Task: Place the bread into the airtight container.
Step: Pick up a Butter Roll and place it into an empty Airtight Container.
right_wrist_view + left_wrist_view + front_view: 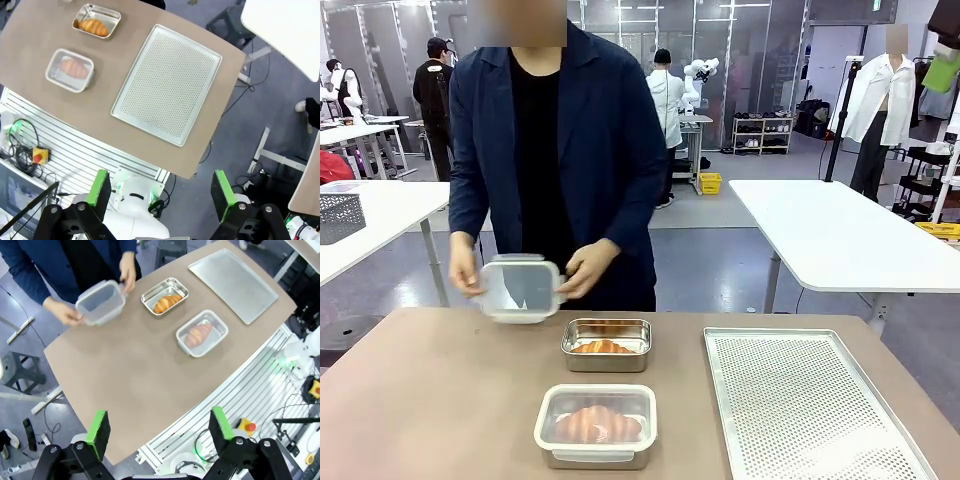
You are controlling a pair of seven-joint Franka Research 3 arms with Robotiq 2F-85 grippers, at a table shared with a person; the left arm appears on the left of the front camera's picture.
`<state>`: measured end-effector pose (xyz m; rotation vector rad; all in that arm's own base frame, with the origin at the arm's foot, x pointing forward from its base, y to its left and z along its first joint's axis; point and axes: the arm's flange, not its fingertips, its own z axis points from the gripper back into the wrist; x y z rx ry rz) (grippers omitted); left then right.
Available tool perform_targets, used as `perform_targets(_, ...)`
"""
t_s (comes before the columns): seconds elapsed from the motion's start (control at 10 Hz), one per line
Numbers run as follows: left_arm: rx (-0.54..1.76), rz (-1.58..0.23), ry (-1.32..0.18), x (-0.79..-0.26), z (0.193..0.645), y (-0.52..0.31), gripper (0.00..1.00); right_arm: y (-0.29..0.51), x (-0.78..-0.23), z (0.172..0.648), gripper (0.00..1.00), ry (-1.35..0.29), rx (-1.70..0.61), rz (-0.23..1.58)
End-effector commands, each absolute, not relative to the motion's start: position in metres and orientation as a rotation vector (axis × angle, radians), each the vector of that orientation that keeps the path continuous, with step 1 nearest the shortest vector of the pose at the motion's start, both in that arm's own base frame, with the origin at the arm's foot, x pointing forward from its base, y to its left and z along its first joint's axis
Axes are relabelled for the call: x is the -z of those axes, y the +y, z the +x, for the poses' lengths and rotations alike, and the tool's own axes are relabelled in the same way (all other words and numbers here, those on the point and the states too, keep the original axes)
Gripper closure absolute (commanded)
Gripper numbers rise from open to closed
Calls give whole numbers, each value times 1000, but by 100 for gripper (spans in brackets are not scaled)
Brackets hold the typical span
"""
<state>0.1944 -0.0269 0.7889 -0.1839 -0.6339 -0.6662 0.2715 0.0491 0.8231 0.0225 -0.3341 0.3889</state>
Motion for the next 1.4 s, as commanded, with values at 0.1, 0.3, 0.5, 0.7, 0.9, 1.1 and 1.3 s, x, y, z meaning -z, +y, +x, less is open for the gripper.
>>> perform_targets(0.1, 681, -178, -633, -790, 195, -26, 0, 49, -827, 270, 0, -324, -390, 12)
perform_targets(0.3, 681, -178, -633, -790, 195, -26, 0, 49, -827, 270, 0, -324, -390, 12)
perform_targets(0.5, 681, -178, -633, -790, 195, -26, 0, 49, -827, 270, 0, -324, -390, 12)
perform_targets(0.7, 681, -178, -633, -790, 195, -26, 0, 49, -827, 270, 0, -324, -390, 12)
perform_targets(0.9, 681, -178, -633, -790, 195, -26, 0, 49, -827, 270, 0, -324, -390, 12)
perform_targets(1.1, 681, -178, -633, -790, 195, -26, 0, 49, -827, 270, 0, -324, -390, 12)
perform_targets(1.3, 681, -178, -633, -790, 195, -26, 0, 49, -827, 270, 0, -324, -390, 12)
